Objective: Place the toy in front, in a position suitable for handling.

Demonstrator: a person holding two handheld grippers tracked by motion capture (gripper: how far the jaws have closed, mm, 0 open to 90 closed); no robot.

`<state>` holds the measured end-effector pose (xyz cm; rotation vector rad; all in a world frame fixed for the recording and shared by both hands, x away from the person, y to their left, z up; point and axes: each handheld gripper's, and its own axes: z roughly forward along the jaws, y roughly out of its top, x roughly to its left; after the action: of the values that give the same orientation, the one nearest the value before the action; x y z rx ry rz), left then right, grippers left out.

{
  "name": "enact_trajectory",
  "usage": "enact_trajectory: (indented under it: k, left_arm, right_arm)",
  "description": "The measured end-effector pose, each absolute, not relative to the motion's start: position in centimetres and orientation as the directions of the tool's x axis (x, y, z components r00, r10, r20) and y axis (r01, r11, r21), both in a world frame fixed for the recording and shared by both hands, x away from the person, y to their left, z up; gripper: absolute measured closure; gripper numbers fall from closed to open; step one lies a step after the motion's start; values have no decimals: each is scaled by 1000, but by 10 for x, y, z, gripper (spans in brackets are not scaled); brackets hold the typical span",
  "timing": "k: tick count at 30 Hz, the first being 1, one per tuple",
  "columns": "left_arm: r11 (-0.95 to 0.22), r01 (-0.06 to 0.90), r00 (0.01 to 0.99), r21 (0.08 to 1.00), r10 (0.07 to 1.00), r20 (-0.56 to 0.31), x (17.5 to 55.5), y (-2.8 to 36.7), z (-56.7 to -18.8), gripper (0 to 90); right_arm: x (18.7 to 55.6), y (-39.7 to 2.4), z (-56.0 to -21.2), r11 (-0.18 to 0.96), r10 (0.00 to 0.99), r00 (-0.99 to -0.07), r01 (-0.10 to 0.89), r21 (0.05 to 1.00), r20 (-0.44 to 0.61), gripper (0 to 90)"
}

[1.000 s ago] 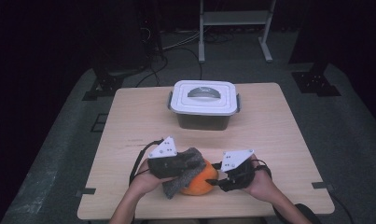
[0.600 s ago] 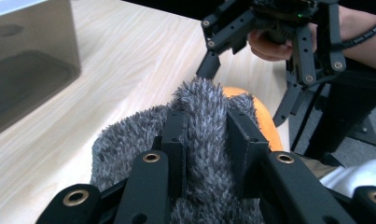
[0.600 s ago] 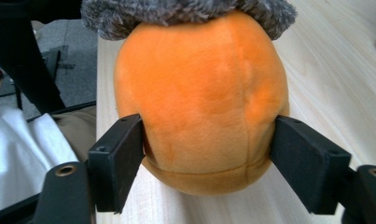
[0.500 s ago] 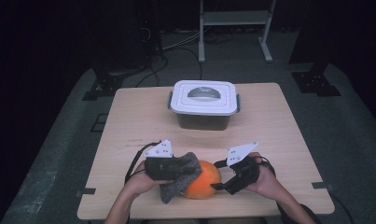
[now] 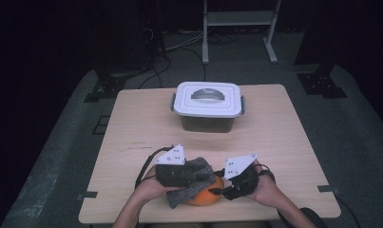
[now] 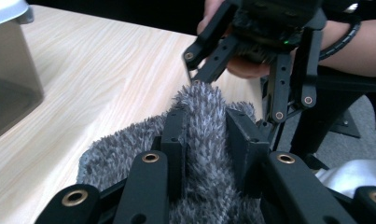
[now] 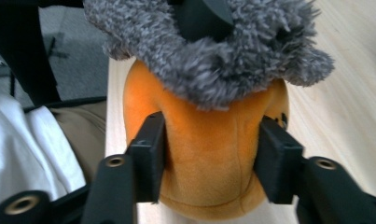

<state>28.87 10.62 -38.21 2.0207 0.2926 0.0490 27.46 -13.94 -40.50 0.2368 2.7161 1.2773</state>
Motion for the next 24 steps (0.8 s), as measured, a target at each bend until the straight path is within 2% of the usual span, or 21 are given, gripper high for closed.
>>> enact_trajectory:
  k: [8, 12, 17, 21, 24]
  left_arm:
    - [-418, 235, 954, 878, 270, -127, 297, 128, -389, 700]
    - [-429, 239, 958, 871, 249, -140, 296, 123, -391, 699]
    - [-445, 234, 965, 864, 215, -150, 293, 117, -391, 699]
    - [-461, 218, 970, 860, 202, -138, 291, 111, -389, 697]
    - [-444, 205, 970, 872, 212, -120, 289, 107, -385, 698]
  right_arm:
    - [292, -161, -410, 615, 230, -973, 126, 778, -24, 519]
    - [299, -164, -412, 611, 217, -974, 187, 769, 64, 357]
    - [297, -162, -409, 611, 210, -974, 196, 767, 82, 287]
    - [294, -156, -407, 612, 196, -977, 189, 768, 84, 305]
    - [289, -152, -408, 615, 195, -979, 170, 770, 60, 426]
